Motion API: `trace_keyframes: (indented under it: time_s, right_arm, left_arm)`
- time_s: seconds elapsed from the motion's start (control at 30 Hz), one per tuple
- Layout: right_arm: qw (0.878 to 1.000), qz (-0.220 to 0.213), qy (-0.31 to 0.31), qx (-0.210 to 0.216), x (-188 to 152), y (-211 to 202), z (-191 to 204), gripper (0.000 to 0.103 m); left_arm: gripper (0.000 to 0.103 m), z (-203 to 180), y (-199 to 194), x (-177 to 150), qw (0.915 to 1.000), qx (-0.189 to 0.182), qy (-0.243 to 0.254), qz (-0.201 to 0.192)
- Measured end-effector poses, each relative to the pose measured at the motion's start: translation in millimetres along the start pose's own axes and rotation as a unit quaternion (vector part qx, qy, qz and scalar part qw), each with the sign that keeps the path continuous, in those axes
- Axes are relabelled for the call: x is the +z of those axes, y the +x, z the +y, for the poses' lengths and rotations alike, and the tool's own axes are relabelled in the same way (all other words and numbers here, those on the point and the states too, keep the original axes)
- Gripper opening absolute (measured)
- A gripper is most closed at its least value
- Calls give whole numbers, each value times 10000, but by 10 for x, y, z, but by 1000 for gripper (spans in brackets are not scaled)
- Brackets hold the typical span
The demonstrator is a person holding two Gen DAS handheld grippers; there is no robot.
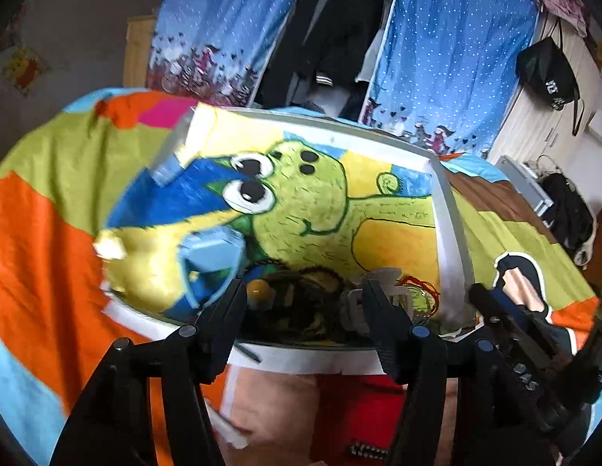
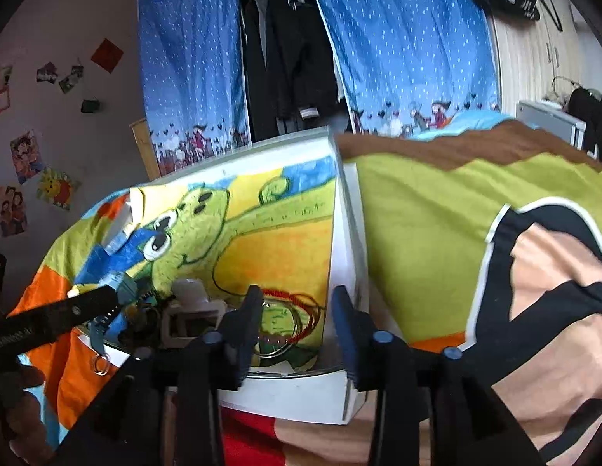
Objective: Organize jewelry
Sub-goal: 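Carry the earrings and bead chain into the white tray and open both tools, then withdraw both tools from the tray back over the bed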
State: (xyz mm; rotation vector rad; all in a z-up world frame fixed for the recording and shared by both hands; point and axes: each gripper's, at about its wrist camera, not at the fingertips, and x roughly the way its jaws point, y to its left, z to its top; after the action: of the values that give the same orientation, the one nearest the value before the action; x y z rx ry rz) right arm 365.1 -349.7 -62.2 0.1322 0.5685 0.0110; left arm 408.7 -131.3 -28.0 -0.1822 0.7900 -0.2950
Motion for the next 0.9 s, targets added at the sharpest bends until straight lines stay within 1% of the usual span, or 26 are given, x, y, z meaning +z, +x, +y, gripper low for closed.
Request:
trace_keyframes:
  time_s: [0.03,0.07,0.1,0.13,0.2,0.23,0.27,0.3,0.4,0.43,0.53,0.67,0.77,0.9]
  right_arm:
    - [9999,-125,-8,27,14,-100,2,49]
    - [9998,-204,-8,46,27,-165,6,57]
    - [9996,-288,-8,71,41,-237,13,66]
    - [9990,-423,-13,141,54,-358,25,70]
    - [9979,-598,-15,247,78,-521,44,85]
    - [9969,-708,-8,339,86,-630,59,90]
    - [9959,-797,-26,421,95,-718,74,99]
    - [9949,-876,-77,485,105,-799,101,103]
    - [9923,-1122,-238,471,124,-1020,182,103]
    - [9906,-1270,-276,437,118,-1130,215,103]
    - [9869,-1521,-264,467,103,-1360,285,103]
    - [9822,-1785,-269,527,52,-1651,387,103]
    - [9797,-1903,-360,510,-17,-1849,488,103]
    - [9789,-1908,-587,424,-184,-2124,643,103]
  left_arm:
    - [58,-16,-76,5,10000,73,44,-34]
    - [60,-34,-166,8,9998,152,104,-97]
    - [67,-61,-249,9,9994,239,162,-173]
    - [80,-86,-365,2,9986,367,229,-297]
    - [94,-133,-569,-32,9963,546,325,-573]
    - [99,-150,-695,-54,9943,640,379,-770]
    - [101,-167,-827,-78,9915,747,444,-967]
    - [101,-182,-954,-103,9885,850,505,-1147]
    - [101,-166,-1276,-179,9822,1022,573,-1469]
    - [101,-147,-1374,-210,9807,1049,570,-1548]
    - [101,-86,-1657,-312,9769,1079,561,-1758]
    - [101,-16,-1966,-443,9736,1112,552,-1916]
    - [101,18,-2177,-580,9712,1133,623,-2001]
    - [101,59,-2457,-817,9687,1165,711,-2072]
